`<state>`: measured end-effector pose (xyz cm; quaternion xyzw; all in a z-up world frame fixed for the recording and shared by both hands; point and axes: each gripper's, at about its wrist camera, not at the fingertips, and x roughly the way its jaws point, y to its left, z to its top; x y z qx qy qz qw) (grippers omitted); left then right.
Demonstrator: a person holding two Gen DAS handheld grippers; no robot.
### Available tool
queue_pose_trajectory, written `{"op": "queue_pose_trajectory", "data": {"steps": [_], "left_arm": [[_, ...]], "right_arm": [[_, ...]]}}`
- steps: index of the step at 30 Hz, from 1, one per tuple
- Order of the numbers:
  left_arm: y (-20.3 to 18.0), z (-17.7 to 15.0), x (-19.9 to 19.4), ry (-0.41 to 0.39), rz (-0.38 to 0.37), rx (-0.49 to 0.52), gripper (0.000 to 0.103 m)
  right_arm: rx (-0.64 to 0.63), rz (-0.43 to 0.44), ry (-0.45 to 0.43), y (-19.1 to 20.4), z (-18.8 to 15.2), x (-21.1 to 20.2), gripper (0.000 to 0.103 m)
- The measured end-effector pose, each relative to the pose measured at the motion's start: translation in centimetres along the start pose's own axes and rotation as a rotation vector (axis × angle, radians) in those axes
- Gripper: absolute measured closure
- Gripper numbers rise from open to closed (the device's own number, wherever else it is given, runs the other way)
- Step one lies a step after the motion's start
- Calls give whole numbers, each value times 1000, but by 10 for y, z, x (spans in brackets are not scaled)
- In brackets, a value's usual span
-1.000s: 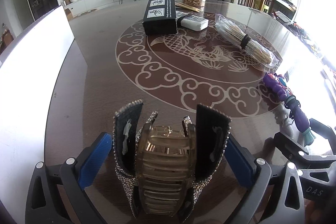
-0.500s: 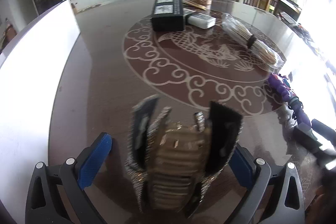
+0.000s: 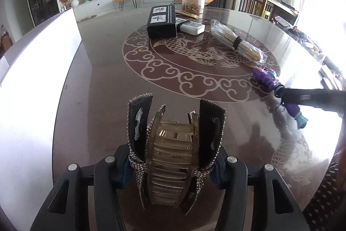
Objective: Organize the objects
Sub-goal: 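Grasp the purple toy wand with the right tool while the left tool holds the clip, then carry the clip and wand into the white bin and open both tools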
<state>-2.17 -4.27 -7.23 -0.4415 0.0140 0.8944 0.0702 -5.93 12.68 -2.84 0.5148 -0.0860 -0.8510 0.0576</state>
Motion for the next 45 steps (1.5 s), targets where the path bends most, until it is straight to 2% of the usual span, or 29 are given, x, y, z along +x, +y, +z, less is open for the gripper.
{"op": "queue_pose_trajectory", "data": {"steps": [1, 2, 3, 4, 6, 8, 12, 13, 14, 17, 20, 21, 23, 24, 26, 27, 30, 31, 34, 35, 36, 39, 42, 45], "left_arm": [[1, 0, -5, -6, -10, -6, 48], [2, 0, -11, -15, -15, -6, 48], [2, 1, -16, -25, -20, -5, 48], [3, 1, -23, -37, -25, -4, 48], [5, 3, -38, -58, -45, -10, 48], [8, 6, -51, -74, -72, -24, 48], [17, 15, -90, -137, -114, -40, 48], [20, 17, -100, -158, -111, -44, 48], [25, 19, -108, -175, -107, -49, 48], [49, 22, -132, -217, -87, -90, 48], [76, 19, -149, -229, -54, -134, 48], [83, 18, -154, -231, -46, -145, 48], [95, 14, -164, -240, -31, -160, 48], [99, 13, -169, -245, -22, -164, 48], [106, 8, -177, -259, -13, -169, 48], [107, 6, -180, -262, -13, -170, 48], [107, 4, -184, -269, -28, -173, 48], [107, 3, -184, -271, -32, -172, 48], [106, 5, -181, -271, -42, -169, 48], [106, 5, -181, -271, -41, -169, 48], [108, 4, -182, -270, -39, -169, 48], [121, 4, -187, -277, -14, -186, 48], [140, 3, -193, -285, 27, -211, 48], [165, 2, -200, -284, 81, -241, 48]], "right_arm": [[-29, -32, 35, 7, 4, 10, 41], [-57, -57, 81, 12, 5, 22, 45], [-120, -116, 78, 23, 5, 25, 72], [-151, -122, 97, 28, 4, 28, 80], [-149, -82, 113, 31, -2, 30, 81], [-122, -51, 88, 29, -6, 26, 81], [38, 198, 40, 19, -9, 2, 81], [44, 234, 30, 22, -8, -5, 87], [43, 269, 22, 27, -6, -10, 101], [12, 398, 9, 59, 5, -26, 102], [-77, 379, 2, 86, 12, -36, 102], [-114, 354, 28, 93, 17, -32, 102], [-140, 283, 79, 95, 16, -25, 93], [-160, 224, 127, 94, 12, -14, 76], [-201, 181, 182, 94, -1, -6, 53], [-230, 184, 224, 99, -14, 1, 52], [-261, 230, 326, 113, -50, 18, 52], [-268, 221, 340, 119, -58, 22, 52], [-324, 121, 356, 138, -80, 44, 53], [-348, 95, 316, 144, -82, 43, 60], [-384, 59, 299, 149, -85, 46, 82], [-381, 47, 253, 144, -83, 50, 82], [-257, 162, 250, 120, -76, 49, 83], [-79, 375, 233, 95, -66, 37, 83]]}}
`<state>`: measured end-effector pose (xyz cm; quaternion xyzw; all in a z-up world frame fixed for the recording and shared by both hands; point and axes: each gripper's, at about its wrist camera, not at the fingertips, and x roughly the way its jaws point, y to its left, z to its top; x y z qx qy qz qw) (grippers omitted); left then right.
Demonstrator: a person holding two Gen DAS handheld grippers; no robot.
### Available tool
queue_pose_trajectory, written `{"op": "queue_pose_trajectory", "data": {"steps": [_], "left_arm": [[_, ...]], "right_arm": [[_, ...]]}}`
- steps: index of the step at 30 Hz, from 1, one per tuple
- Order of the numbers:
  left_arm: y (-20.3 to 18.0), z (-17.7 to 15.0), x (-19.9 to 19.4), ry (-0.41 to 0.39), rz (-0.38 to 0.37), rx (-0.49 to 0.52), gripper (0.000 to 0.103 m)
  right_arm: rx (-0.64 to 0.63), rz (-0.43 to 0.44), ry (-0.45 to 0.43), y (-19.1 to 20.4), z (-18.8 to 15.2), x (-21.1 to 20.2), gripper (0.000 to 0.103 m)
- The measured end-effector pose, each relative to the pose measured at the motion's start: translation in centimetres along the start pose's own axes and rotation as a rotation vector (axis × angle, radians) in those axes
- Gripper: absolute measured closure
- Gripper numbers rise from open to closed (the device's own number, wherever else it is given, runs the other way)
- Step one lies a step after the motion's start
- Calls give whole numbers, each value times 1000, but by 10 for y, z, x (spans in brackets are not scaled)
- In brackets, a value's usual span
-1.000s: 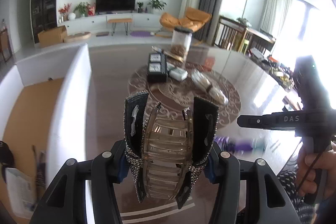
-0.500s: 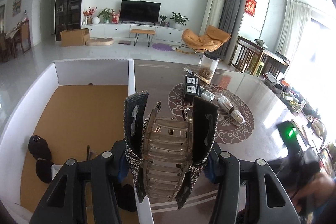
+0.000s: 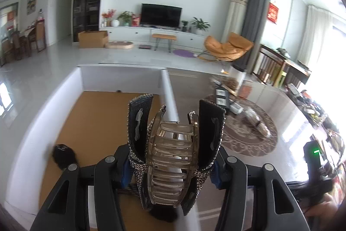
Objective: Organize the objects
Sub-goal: 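Carry the clip and wand into the white bin and open both tools, then bring both open tools back over the table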
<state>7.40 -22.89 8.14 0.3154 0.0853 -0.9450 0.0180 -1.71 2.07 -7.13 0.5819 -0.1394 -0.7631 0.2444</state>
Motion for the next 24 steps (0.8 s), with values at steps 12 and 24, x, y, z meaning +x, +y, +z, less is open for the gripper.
{"op": "queue_pose_trajectory", "data": {"steps": [12, 24], "left_arm": [[111, -4, -4, 103, 232, -104, 48], [112, -29, 33, 244, 328, -89, 26]], "right_arm": [[-250, 397, -103, 203, 53, -27, 83], [-379, 227, -53, 231, 43, 59, 32]]}}
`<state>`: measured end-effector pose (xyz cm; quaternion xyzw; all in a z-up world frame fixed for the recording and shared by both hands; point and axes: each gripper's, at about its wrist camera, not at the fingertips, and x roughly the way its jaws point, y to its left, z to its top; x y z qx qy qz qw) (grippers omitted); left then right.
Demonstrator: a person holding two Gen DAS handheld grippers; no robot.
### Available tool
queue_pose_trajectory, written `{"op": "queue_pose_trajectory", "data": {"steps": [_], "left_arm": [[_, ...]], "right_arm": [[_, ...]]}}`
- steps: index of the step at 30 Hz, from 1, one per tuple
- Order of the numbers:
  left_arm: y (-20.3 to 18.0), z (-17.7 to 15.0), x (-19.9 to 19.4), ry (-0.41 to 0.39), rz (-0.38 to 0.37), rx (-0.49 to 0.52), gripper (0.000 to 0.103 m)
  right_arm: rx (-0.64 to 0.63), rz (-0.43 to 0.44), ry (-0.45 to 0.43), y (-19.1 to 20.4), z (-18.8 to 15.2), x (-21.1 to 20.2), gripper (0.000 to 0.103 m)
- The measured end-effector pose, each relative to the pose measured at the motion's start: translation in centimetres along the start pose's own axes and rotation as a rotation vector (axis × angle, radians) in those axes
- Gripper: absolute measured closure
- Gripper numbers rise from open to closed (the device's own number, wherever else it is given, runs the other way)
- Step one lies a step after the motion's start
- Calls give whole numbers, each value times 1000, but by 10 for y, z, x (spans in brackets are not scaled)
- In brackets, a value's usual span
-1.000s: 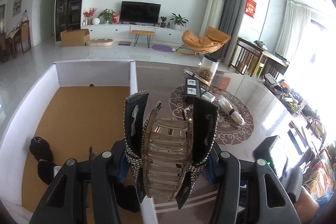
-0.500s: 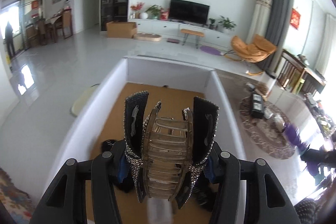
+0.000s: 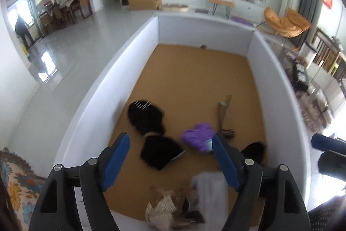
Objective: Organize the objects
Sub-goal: 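Bring both open tools back over the table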
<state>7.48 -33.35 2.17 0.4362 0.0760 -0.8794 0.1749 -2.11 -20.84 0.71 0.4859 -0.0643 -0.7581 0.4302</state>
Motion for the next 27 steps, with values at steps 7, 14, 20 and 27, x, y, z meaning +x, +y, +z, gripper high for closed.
{"op": "queue_pose_trajectory", "data": {"steps": [7, 14, 20, 27], "left_arm": [[-110, 0, -28, -69, -245, 137, 25], [-238, -31, -36, -25, -474, 325, 2], [-295, -51, 12, 2, -388, 370, 2], [-313, -43, 61, -12, -252, 353, 2]], "right_arm": [[-25, -433, -214, -66, -42, -80, 14], [197, -792, -183, -195, -98, -132, 14], [329, -836, -219, -240, -116, -163, 14], [352, -893, -152, -241, -112, -156, 5]]}}
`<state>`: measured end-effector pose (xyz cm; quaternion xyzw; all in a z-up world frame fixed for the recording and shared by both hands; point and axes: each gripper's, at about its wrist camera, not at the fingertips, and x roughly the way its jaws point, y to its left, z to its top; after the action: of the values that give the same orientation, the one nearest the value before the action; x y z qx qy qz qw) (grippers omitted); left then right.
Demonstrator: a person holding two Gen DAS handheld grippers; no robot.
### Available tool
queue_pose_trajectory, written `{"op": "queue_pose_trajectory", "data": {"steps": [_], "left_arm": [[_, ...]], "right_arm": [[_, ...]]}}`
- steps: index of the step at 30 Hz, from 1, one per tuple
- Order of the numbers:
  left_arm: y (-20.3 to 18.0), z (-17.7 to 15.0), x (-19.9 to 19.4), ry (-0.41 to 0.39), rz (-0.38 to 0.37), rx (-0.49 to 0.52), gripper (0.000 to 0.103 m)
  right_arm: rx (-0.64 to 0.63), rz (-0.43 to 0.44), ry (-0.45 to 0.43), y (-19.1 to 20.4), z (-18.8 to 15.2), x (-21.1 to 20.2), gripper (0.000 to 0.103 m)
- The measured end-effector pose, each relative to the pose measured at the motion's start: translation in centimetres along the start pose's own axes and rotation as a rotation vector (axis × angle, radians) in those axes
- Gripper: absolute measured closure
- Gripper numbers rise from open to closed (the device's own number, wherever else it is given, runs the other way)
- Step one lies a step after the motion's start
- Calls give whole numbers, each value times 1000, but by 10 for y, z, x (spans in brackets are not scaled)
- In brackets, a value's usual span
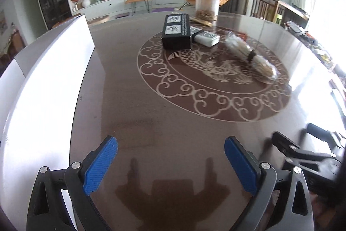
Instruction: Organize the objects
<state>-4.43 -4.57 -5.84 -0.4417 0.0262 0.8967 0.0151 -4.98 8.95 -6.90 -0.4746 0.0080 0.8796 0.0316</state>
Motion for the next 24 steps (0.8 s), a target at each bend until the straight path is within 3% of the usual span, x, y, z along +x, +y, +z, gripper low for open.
{"op": "queue_pose_trajectory", "data": {"steps": [1, 5, 14, 24], "left_arm": [[-1, 0, 4, -2, 11, -2, 2], [-4, 4, 30, 26, 53, 7, 0], [9, 10, 44, 60, 4, -58, 0], [8, 10, 45, 60, 9, -59, 0]], "right_arm": [[8, -1, 2, -1, -1, -1, 0], [28, -16, -12, -6, 2, 2, 0], [-48, 37, -36, -32, 43, 27, 0], [-53, 41, -37, -31, 45, 26, 0]]}}
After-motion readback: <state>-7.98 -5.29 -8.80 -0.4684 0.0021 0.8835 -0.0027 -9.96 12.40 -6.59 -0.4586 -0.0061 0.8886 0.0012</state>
